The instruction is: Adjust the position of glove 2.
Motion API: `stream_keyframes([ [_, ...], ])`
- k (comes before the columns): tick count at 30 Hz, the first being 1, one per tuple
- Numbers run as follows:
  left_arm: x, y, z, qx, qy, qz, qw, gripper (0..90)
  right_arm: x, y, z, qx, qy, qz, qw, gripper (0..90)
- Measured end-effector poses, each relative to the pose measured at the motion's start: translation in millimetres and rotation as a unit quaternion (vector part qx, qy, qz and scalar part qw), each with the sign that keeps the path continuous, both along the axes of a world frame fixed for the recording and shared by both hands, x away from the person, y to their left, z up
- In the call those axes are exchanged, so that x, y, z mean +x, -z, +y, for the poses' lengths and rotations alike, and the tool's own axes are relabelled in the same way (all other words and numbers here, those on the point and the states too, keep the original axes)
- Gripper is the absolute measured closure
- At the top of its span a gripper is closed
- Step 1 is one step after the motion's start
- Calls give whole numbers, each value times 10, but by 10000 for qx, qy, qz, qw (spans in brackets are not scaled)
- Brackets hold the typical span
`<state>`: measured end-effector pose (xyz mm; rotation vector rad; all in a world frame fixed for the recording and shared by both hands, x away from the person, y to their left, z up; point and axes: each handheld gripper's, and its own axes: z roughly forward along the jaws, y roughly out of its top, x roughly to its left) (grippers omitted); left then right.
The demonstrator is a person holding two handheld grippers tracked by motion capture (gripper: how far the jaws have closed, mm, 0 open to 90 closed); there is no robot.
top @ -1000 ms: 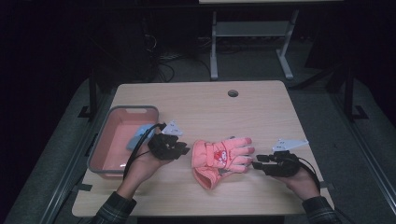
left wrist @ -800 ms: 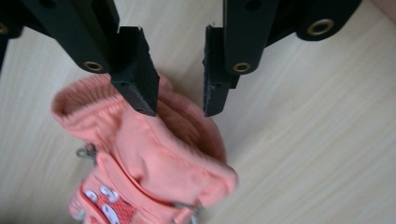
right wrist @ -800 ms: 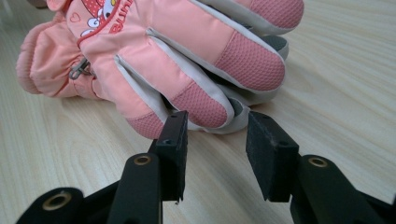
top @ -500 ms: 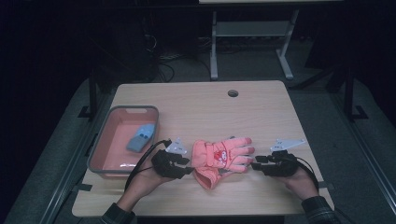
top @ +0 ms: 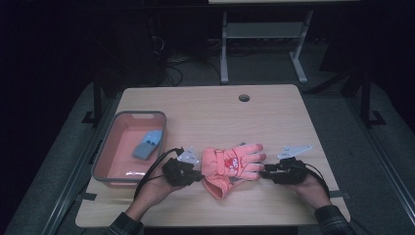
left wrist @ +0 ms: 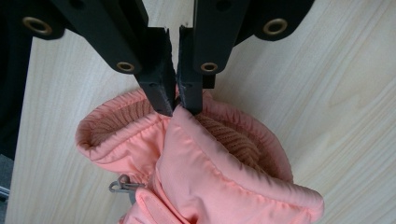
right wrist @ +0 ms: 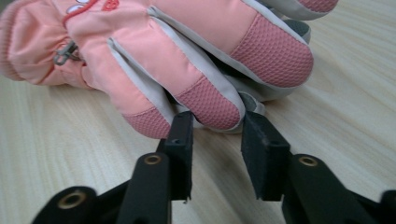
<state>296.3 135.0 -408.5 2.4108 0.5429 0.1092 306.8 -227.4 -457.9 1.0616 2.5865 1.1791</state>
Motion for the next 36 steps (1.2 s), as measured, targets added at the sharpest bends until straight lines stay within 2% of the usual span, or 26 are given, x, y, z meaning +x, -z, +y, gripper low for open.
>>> stream_keyframes([
  [5,0,-31,10,-47,37,1,10000,860,27,-9,-17,39,10,-68,10000,743],
  [6,-12,-70,11,-132,61,-53,9999,862,25,-31,-12,32,28,-102,9999,763],
  [9,-33,-132,17,-247,107,-66,9996,863,29,-71,-13,19,35,-192,9998,773],
  [11,-66,-200,9,-396,114,-102,9991,865,51,-125,-26,68,47,-275,9996,776],
  [12,-91,-256,-6,-451,157,-167,9987,865,82,-186,-37,155,89,-388,9991,775],
  [13,-91,-256,-6,-451,157,-167,9987,866,82,-186,-37,155,89,-388,9991,775],
  [15,-120,-299,-45,-560,215,-185,9980,866,118,-244,-51,190,139,-442,9987,775],
  [18,-173,-334,-163,-600,387,-212,9972,866,213,-336,-98,328,227,-479,9981,773],
  [23,-237,-330,-263,-584,547,-214,9966,866,325,-359,-138,462,237,-373,9980,774],
  [24,-256,-310,-300,-507,553,-239,9969,866,340,-354,-130,438,239,-384,9980,774],
  [30,-264,-244,-348,-486,615,-139,9968,866,424,-346,-60,358,271,-535,9976,778],
  [32,-287,-234,-389,-476,704,-97,9963,865,444,-345,-45,369,295,-504,9976,779],
  [36,-308,-234,-426,-471,756,-146,9959,864,464,-327,-31,350,326,-519,9975,784],
])
